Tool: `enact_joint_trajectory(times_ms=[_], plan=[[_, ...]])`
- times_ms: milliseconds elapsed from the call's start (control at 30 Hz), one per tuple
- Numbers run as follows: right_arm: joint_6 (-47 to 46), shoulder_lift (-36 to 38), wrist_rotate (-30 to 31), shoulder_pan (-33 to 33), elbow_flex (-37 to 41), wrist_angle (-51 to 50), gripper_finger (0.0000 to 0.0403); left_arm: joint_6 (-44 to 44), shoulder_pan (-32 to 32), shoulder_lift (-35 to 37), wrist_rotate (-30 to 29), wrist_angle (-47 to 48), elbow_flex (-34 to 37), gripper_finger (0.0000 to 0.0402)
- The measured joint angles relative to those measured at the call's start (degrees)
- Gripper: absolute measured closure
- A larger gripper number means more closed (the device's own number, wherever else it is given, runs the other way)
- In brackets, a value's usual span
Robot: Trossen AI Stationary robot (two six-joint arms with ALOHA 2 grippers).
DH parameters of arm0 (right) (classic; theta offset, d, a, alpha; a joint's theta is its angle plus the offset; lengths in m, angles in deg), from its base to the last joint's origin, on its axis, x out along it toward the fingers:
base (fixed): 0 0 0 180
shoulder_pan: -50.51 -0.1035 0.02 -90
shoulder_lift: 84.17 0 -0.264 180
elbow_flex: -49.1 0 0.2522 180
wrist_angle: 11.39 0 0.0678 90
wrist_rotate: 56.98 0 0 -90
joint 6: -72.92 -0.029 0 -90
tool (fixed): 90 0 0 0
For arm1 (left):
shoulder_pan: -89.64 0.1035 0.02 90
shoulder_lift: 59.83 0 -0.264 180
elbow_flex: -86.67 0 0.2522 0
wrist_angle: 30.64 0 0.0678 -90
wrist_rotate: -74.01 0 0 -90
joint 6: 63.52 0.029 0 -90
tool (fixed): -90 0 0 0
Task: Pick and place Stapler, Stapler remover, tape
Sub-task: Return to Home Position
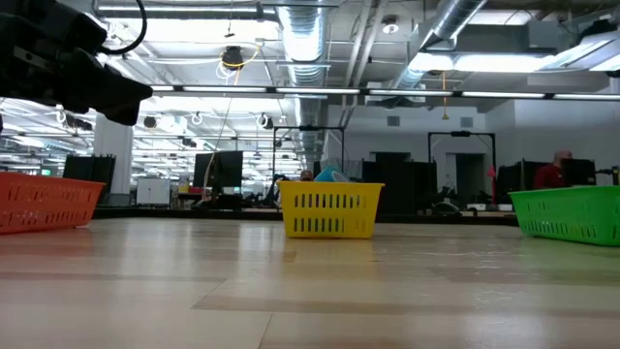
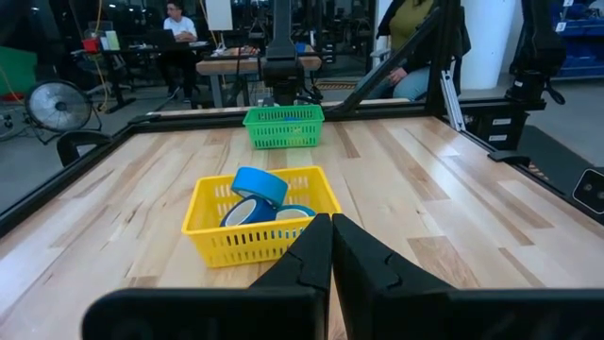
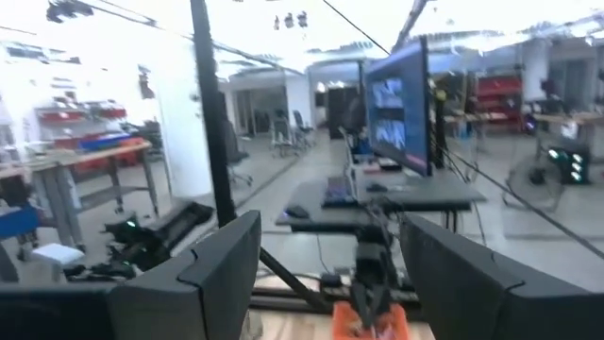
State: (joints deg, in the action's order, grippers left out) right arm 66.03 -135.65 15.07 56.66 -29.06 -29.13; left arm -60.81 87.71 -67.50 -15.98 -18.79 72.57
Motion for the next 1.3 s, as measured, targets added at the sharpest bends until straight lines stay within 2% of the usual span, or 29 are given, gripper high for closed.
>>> enact_joint_trajectory(times_ms=[400,533,1000,1300], plan=[[4.0,0.8,0.0,-5.5,1.6,7.4,0.0159,0.0,0.0,0.0,0.0,-0.8,0.0,0.0398],[4.5,3.9,0.1,-6.6,9.2,16.9,0.0159,0.0,0.0,0.0,0.0,-1.0,0.0,0.0398],[6.4,16.9,0.0,-8.4,34.4,35.9,0.0159,0.0,0.0,0.0,0.0,-1.2,0.0,0.0398],[7.5,28.0,0.1,-8.3,46.7,39.9,0.0159,0.0,0.0,0.0,0.0,-1.2,0.0,0.0398]])
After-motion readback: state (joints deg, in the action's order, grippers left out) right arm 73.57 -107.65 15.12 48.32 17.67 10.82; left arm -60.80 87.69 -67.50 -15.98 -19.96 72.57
